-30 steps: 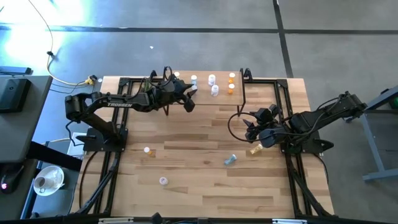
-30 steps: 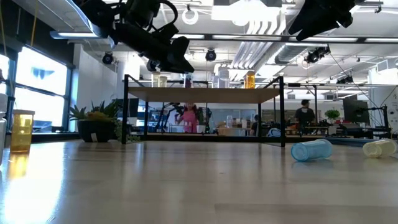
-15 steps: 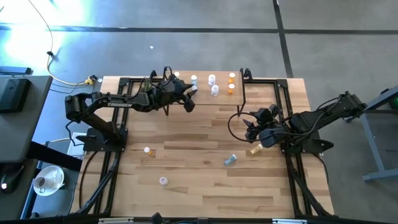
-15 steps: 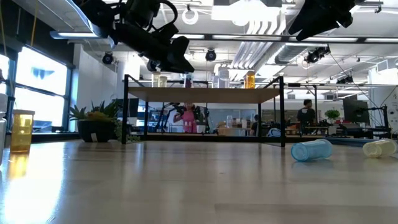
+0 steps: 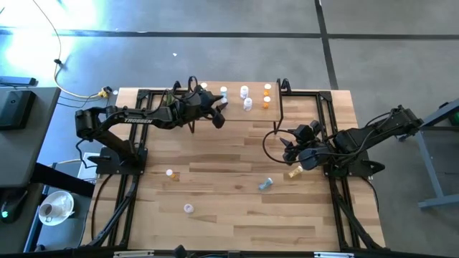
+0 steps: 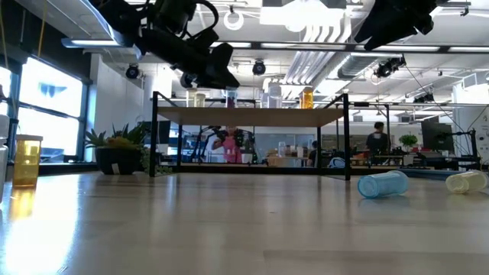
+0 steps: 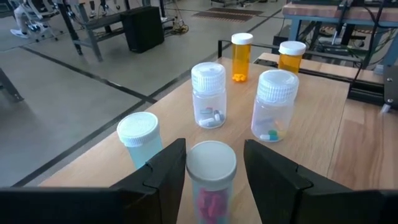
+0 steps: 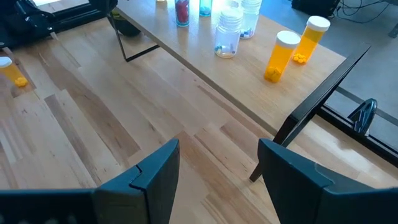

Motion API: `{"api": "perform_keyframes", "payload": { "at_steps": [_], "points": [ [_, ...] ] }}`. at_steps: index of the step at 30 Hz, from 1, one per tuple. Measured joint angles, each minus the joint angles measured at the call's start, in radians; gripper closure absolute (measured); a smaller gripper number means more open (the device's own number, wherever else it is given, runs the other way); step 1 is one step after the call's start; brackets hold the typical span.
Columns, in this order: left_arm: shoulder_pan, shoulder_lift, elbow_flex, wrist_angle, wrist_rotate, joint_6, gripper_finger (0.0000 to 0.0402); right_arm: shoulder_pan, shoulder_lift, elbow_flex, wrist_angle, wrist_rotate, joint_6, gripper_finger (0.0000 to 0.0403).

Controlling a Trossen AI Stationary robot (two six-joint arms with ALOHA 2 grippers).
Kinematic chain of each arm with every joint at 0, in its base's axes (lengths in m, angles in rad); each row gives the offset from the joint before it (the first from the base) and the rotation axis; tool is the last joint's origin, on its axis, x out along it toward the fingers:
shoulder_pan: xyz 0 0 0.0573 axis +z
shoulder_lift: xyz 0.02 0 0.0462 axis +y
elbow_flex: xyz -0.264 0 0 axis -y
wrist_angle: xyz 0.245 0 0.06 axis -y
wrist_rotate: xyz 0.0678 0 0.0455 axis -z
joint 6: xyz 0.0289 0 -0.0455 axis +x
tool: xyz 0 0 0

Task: Pick and place medicine bottles onto shelf by color
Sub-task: Put the bottom blue pill bottle on the shelf, then put the orange pill bottle on the shelf

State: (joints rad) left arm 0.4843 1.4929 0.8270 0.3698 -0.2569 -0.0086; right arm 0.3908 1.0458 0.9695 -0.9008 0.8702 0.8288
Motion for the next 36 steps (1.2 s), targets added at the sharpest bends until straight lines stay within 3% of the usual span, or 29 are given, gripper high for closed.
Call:
{"api": "perform_keyframes", "payload": {
  "at_steps": [26,31,36],
  "points": [
    [-0.001,-0.058,-0.001,0.007,-0.006,-0.033,0.0247,0.000,0.000,0.000,0.000,-0.007,0.000,0.0194],
    [-0.001,-0.129,-0.001,-0.043,0.022,-0.006,0.0247,0.000,0.000,0.000,0.000,-0.011,0.000,0.0194],
    [-0.002,-0.257,0.000,-0.198,0.042,0.015,0.0247,0.000,0.000,0.000,0.000,-0.012,0.000,0.0194]
  ]
}}
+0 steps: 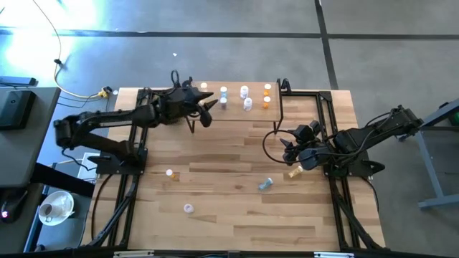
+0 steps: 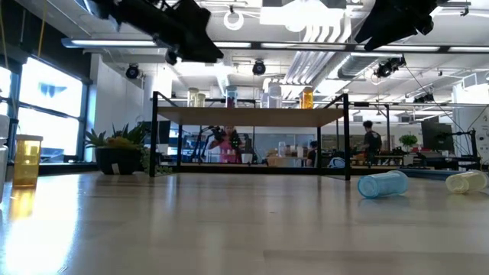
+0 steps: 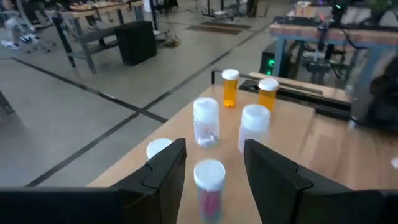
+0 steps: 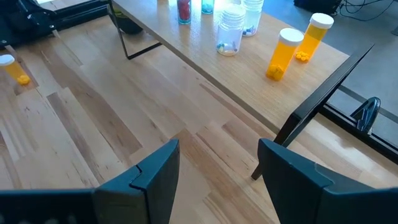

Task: Pick and place medicine bottles onto shelf by color
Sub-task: Put the orange pill bottle on the shelf

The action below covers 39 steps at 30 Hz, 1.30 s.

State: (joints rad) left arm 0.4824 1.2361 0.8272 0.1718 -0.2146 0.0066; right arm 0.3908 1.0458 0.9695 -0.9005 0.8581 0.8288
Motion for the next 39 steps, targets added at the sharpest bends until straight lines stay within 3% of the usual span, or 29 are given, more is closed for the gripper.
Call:
{"api": "perform_keyframes", "payload": {
  "at_steps": [6,13,23,39],
  "points": [
    [-0.029,-0.163,0.000,-0.227,0.089,-0.036,0.0247,0.000,0.000,0.000,0.013,-0.002,0.000,0.0194],
    [-0.154,-0.267,0.001,-0.449,0.091,-0.075,0.0247,0.000,0.000,0.000,0.016,-0.002,0.000,0.0194],
    [-0.379,-0.274,0.001,-0.726,0.087,-0.223,0.0247,0.000,0.000,0.000,0.016,-0.002,0.000,0.0194],
    [-0.685,-0.274,0.001,-1.131,0.046,-0.663,0.0247,0.000,0.000,0.000,0.015,-0.002,-0.026,0.0194]
  ]
}}
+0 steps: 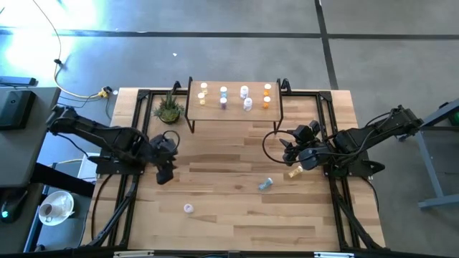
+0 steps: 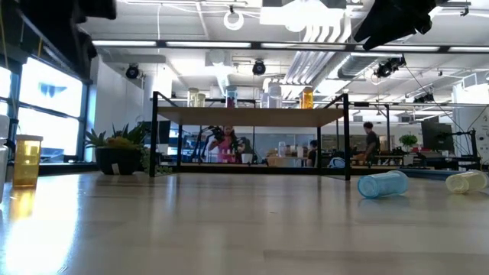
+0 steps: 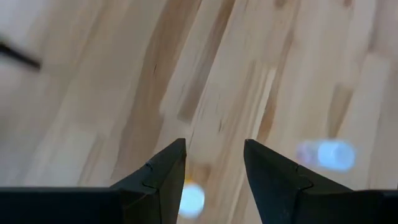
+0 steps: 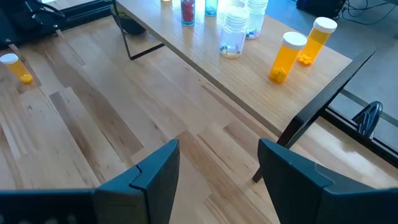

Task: Pick and place medicine bottles onto shelf by color
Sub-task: Put the orange pill bottle on the shelf

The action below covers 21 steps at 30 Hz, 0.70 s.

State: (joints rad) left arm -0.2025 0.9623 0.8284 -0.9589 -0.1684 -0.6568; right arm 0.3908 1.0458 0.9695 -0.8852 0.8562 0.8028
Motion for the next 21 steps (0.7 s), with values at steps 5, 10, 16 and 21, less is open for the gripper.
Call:
{"api": "perform_keyframes", "payload": {
  "at_steps": [5,10,16,21],
  "points": [
    [-0.072,0.000,0.000,-0.145,0.000,-0.183,0.0247,0.000,0.000,0.000,0.000,0.000,0.000,0.0194],
    [-0.124,0.000,0.000,-0.219,0.011,-0.306,0.0244,0.000,0.000,0.000,0.000,0.000,0.000,0.0194],
    [-0.176,0.000,0.000,-0.295,0.016,-0.356,0.0218,0.000,0.000,0.000,0.000,0.000,0.000,0.0194],
    [-0.237,0.000,-0.029,-0.252,-0.021,-0.378,0.0200,0.000,0.000,0.000,0.000,0.001,0.000,0.0194]
  ]
}}
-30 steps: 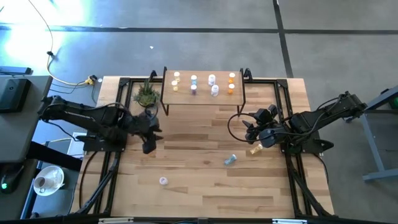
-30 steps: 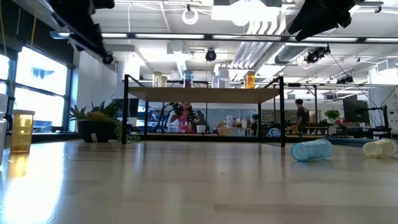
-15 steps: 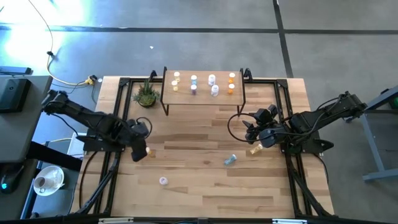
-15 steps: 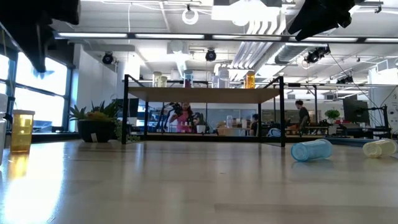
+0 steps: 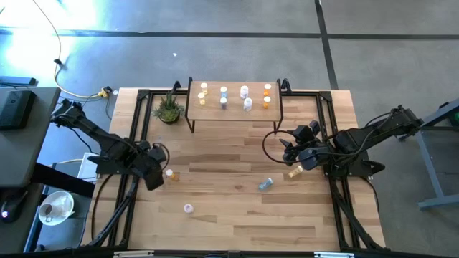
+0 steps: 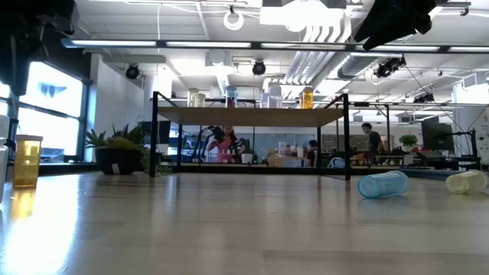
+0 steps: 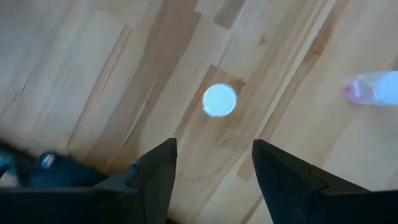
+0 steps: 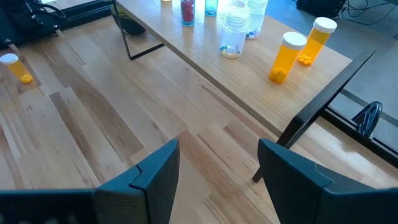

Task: Pick and place medicine bottles onto shelf by color
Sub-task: Put the orange pill bottle on the shelf

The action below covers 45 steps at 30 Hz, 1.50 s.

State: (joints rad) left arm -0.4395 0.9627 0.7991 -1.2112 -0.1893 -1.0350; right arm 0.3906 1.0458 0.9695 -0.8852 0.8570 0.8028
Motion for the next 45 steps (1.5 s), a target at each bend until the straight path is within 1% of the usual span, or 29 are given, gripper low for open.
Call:
{"api": "perform_keyframes", "payload": {
  "at_steps": [7,11,13,21,27,31,37,45],
  "points": [
    [-0.117,0.000,-0.104,0.168,-0.126,-0.031,0.0205,0.000,0.000,0.000,0.000,0.000,-0.019,0.0194],
    [-0.179,-0.002,-0.127,0.185,-0.191,-0.092,0.0206,0.000,0.000,0.000,0.000,0.000,-0.025,0.0194],
    [-0.217,-0.002,-0.145,0.219,-0.233,-0.104,0.0206,0.000,0.000,0.000,0.000,0.000,-0.024,0.0194],
    [-0.322,0.000,-0.251,0.339,-0.344,-0.141,0.0206,0.000,0.000,0.000,-0.001,0.000,-0.026,0.0194],
    [-0.334,0.000,-0.305,0.350,-0.370,-0.232,0.0206,0.000,0.000,0.000,0.000,0.000,-0.026,0.0194],
    [-0.334,0.001,-0.321,0.351,-0.375,-0.248,0.0206,0.000,0.000,0.000,0.000,0.000,-0.026,0.0194],
    [-0.333,0.006,-0.335,0.404,-0.385,-0.248,0.0206,0.000,0.000,0.000,0.000,0.000,-0.026,0.0194],
    [-0.333,0.095,-0.335,0.408,-0.378,-0.283,0.0206,0.000,0.000,0.000,0.000,0.000,-0.026,0.0194]
  ]
}}
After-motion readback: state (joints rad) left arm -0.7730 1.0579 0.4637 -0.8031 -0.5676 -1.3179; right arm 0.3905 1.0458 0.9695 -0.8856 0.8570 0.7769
